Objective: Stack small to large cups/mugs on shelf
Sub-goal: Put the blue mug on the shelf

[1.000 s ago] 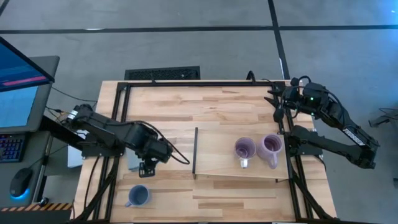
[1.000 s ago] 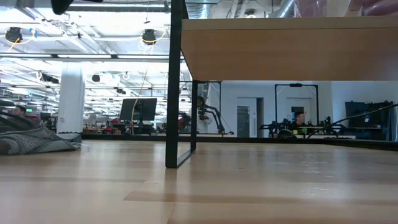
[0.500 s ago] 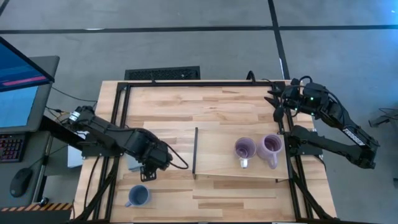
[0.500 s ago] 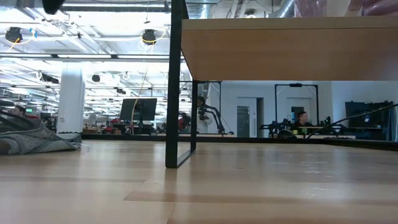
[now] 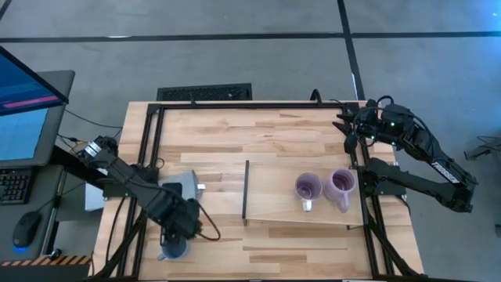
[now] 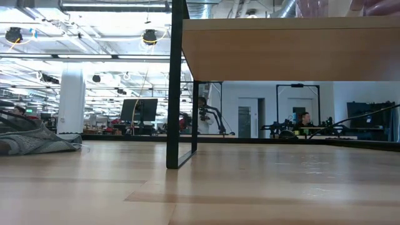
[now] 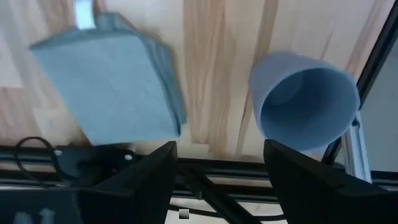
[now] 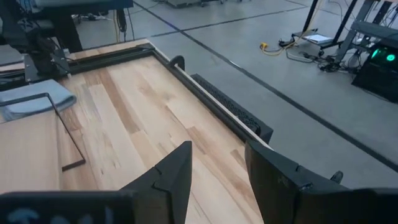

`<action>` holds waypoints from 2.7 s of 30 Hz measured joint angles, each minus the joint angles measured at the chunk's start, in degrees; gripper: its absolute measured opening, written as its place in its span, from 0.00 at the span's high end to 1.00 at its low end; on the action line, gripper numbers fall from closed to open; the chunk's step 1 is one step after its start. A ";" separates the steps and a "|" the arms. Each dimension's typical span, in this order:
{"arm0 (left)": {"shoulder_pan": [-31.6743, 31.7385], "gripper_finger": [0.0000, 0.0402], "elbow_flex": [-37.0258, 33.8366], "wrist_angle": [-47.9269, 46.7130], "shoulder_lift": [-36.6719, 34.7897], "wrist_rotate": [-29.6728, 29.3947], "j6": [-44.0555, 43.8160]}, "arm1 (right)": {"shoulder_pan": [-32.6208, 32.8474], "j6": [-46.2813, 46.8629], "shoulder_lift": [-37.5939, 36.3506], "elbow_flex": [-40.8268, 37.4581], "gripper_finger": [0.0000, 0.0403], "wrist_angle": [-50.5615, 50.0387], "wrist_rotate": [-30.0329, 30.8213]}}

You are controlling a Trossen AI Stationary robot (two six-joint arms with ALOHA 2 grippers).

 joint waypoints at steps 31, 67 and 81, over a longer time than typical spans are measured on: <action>-6.04 0.44 -23.46 30.75 -3.54 4.65 -8.98 | 0.04 0.55 0.00 0.00 0.57 -0.02 -0.04; 3.32 0.99 -26.14 26.70 -8.13 -0.50 -7.99 | 0.02 0.48 0.00 0.00 0.58 -0.26 -0.04; 28.41 0.99 -21.14 27.24 -27.28 -6.18 -12.99 | 0.02 0.53 0.00 0.00 0.58 -0.66 -0.04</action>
